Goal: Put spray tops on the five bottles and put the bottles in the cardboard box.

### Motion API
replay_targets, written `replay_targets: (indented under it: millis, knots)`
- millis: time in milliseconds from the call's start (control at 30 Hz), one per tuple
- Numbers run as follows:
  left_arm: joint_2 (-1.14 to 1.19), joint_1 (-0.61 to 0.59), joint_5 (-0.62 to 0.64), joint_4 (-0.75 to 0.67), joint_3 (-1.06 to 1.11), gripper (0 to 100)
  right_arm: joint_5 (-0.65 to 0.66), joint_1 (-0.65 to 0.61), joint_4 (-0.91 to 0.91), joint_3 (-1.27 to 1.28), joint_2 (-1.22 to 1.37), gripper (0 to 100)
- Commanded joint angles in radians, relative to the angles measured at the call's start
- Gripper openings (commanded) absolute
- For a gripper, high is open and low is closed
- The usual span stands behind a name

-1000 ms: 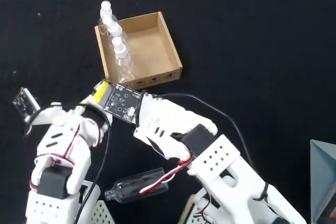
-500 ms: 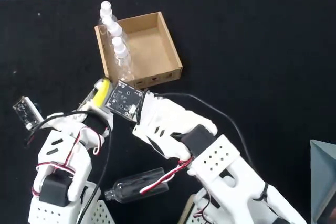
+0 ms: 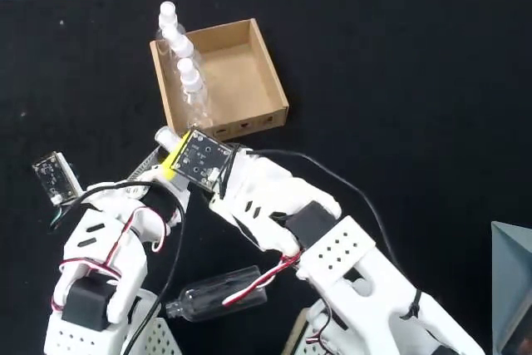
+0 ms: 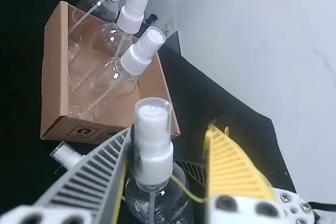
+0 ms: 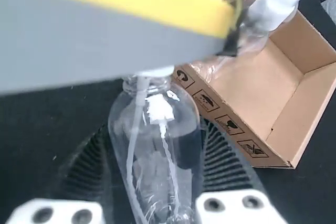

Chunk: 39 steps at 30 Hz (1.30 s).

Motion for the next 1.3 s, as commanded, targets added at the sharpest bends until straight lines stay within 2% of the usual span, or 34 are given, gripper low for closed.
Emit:
replay_targets:
  millis: [0, 133, 267, 500, 700, 933, 1267]
  knots:
    - [-0.009, 0.010, -0.009, -0.003, -0.028, 21, -0.055, 0.029, -0.057, -0.007, -0.051, 6.0]
    - [-0.009, 0.010, -0.006, -0.003, -0.030, 21, -0.074, 0.043, -0.057, -0.008, -0.051, 6.0]
    - [-0.011, 0.008, 0.052, 0.005, -0.045, 21, -0.074, 0.066, -0.066, -0.010, -0.051, 6.0]
    - [-0.011, -0.074, 0.061, -0.002, -0.056, 21, -0.178, 0.083, -0.101, -0.008, -0.051, 6.2]
    - [-0.011, -0.105, 0.101, -0.003, -0.056, 21, -0.176, 0.083, -0.101, -0.008, -0.051, 6.4]
    - [-0.011, -0.203, 0.147, -0.003, -0.082, 21, -0.178, 0.084, -0.098, -0.010, -0.053, 6.4]
    - [-0.011, -0.239, 0.143, -0.005, -0.076, 21, -0.178, 0.081, -0.078, 0.074, -0.283, 6.4]
